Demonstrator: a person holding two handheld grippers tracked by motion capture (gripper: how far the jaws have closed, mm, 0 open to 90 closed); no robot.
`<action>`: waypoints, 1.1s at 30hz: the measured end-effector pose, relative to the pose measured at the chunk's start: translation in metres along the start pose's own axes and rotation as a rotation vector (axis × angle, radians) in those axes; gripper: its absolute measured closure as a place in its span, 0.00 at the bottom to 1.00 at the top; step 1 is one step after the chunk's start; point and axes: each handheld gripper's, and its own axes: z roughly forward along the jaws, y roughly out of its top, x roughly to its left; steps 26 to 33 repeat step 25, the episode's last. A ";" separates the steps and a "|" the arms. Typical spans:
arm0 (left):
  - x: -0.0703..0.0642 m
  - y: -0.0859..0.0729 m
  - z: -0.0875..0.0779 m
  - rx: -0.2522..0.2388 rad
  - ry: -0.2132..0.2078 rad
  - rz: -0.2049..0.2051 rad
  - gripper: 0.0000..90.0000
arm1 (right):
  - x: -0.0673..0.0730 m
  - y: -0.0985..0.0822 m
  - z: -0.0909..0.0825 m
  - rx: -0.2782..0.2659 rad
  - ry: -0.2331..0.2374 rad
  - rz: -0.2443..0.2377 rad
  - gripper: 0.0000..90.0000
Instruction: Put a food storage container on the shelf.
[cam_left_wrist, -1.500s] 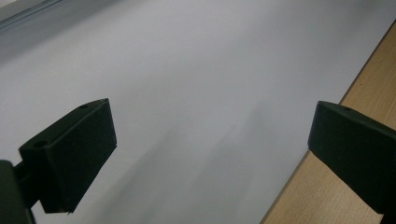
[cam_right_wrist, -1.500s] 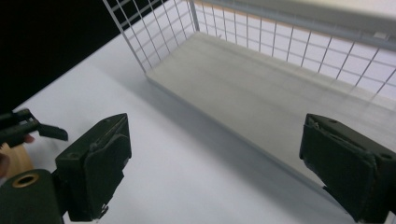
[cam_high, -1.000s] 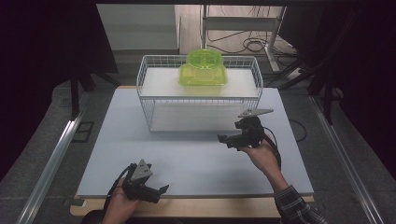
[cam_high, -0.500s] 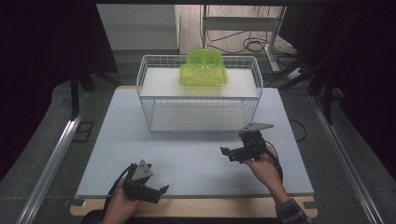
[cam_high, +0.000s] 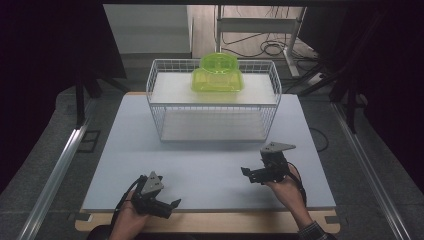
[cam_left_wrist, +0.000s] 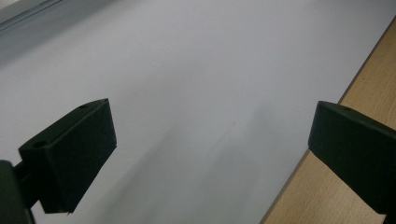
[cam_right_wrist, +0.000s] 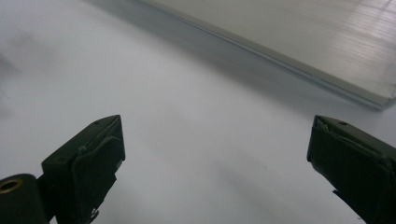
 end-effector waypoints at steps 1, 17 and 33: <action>0.000 0.000 0.000 0.002 0.000 0.004 0.01 | -0.001 -0.002 0.000 0.002 -0.005 0.002 0.05; 0.000 -0.001 0.001 0.005 0.005 0.015 0.00 | 0.008 -0.034 0.006 0.059 -0.017 -0.038 0.02; 0.000 0.000 0.002 0.002 0.008 0.014 0.00 | 0.008 -0.038 0.009 0.063 -0.021 -0.022 0.02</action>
